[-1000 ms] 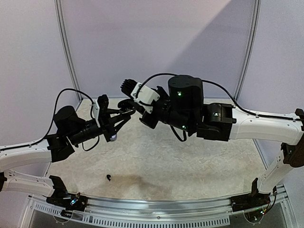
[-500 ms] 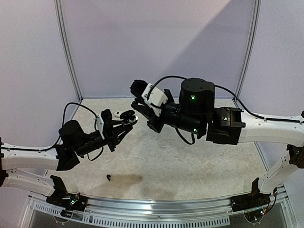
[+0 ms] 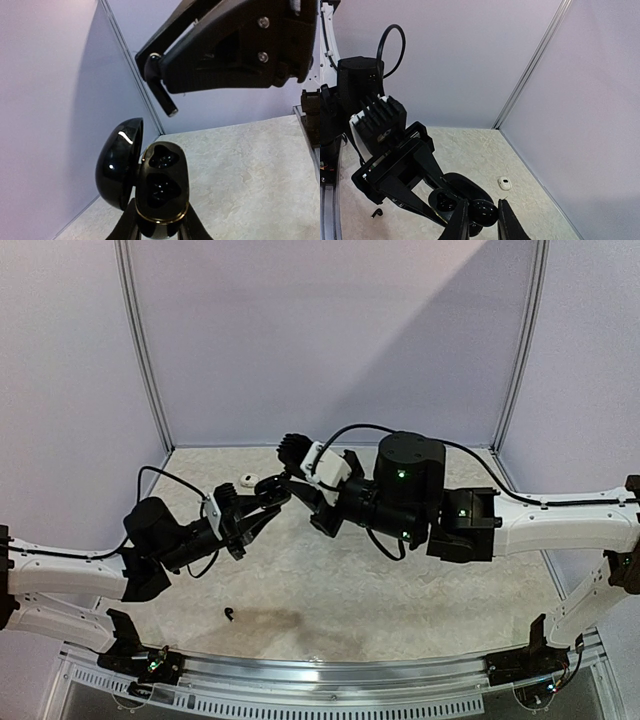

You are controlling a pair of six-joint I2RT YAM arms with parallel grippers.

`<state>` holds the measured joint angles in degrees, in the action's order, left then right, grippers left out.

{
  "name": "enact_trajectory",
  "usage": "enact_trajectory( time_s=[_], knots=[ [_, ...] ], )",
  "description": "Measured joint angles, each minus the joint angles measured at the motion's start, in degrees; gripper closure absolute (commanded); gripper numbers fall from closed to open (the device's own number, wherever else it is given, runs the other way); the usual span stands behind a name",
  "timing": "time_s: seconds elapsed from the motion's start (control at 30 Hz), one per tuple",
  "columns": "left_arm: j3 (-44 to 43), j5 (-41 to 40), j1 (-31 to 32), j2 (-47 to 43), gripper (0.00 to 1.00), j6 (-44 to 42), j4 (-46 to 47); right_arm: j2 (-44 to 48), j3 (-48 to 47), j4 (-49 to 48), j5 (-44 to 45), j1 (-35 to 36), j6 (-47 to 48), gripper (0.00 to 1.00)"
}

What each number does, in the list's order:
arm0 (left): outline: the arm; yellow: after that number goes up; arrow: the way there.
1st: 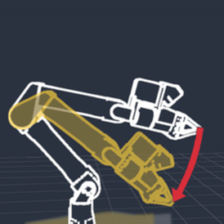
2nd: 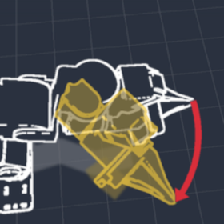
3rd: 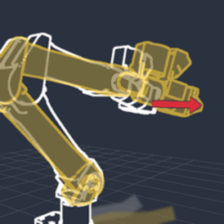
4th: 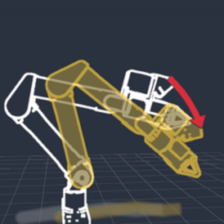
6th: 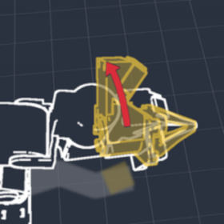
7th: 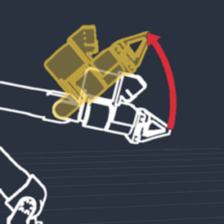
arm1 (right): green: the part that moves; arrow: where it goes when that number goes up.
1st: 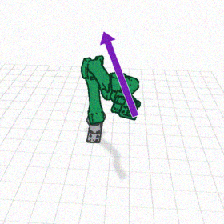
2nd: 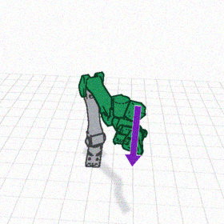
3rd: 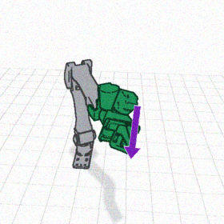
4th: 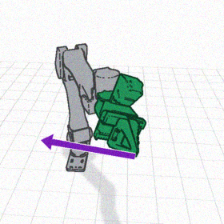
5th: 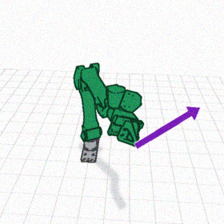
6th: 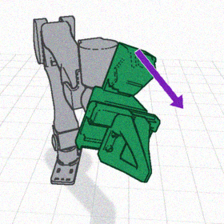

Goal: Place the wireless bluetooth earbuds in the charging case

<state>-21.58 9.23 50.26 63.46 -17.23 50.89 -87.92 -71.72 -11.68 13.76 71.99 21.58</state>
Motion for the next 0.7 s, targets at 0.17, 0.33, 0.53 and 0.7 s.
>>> enact_trajectory(
  time_s=[0.17, 0.33, 0.53, 0.7],
  knots=[
    [0.0, 0.66, 0.11, 0.07, 1.0, -4.13, 0.7, -0.04, 1.44, -2.99, 0.0, 0.0, -0.11, 1.0],
    [0.0, 0.83, 0.11, 0.37, 1.0, -5.16, 0.9, -0.04, 2.05, -3.43, -0.02, 0.0, -0.48, 1.0],
    [0.0, 1.27, 0.11, 0.92, 1.0, -2.95, 1.14, -0.04, 2.12, -3.32, -0.04, 0.0, -1.29, 1.0],
    [0.0, 1.68, 0.09, 1.49, 1.0, -0.59, 1.11, -0.15, 2.16, -2.89, -0.24, 0.0, -1.84, 1.0]
  ],
)
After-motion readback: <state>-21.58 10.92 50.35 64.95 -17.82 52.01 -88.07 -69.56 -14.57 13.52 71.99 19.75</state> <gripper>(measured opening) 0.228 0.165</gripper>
